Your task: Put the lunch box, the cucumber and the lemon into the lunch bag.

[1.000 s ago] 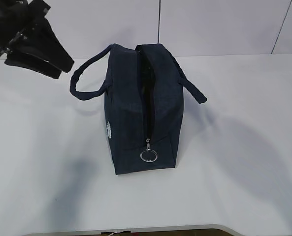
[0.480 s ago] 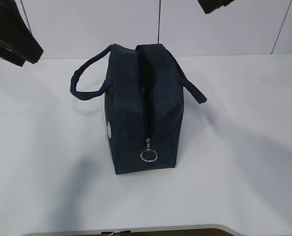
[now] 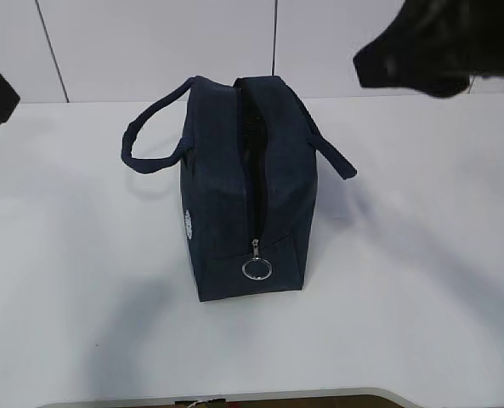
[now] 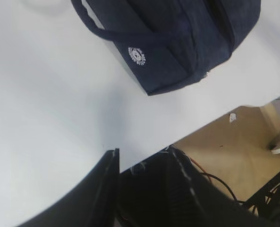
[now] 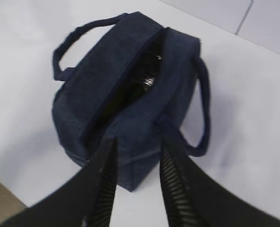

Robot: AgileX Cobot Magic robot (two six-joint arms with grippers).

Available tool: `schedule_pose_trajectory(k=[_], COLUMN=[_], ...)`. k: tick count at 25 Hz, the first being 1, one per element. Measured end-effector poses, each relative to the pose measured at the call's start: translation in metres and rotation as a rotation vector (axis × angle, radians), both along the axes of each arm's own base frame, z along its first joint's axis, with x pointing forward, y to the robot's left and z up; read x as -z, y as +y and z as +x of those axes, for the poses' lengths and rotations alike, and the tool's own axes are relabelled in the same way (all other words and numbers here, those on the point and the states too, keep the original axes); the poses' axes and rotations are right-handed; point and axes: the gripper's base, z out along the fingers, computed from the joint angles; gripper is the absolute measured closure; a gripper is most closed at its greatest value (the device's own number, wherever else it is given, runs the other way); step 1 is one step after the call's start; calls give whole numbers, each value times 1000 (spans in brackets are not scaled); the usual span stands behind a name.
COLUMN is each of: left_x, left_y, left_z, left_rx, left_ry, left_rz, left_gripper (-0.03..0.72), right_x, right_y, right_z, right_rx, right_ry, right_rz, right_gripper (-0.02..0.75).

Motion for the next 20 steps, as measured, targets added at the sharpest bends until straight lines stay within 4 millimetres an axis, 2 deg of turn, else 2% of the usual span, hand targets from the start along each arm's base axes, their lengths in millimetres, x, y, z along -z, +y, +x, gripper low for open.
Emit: schedule_pose_trajectory(k=[3, 7, 12, 17, 20], left_x=[-2, -14, -33, -46, -51], left_y=[5, 12, 25, 36, 40], left_z=[-15, -35, -61, -84, -94], left_rx=[-3, -4, -16, -31, -34], left_ry=[-11, -70, -177, -269, -301], left_rz=[-5, -19, -5, 14, 9], left_gripper=[444, 444, 444, 444, 444], right_x=[29, 64, 98, 118, 119], right_y=[-1, -4, -11, -17, -17], right_z=[-9, -16, -26, -34, -34], right_rx=[-13, -14, -17, -16, -16], right_ry=[-9, -29, -113, -134, -136], right_rz=[77, 139, 204, 223, 224], right_gripper=[476, 476, 478, 510, 511])
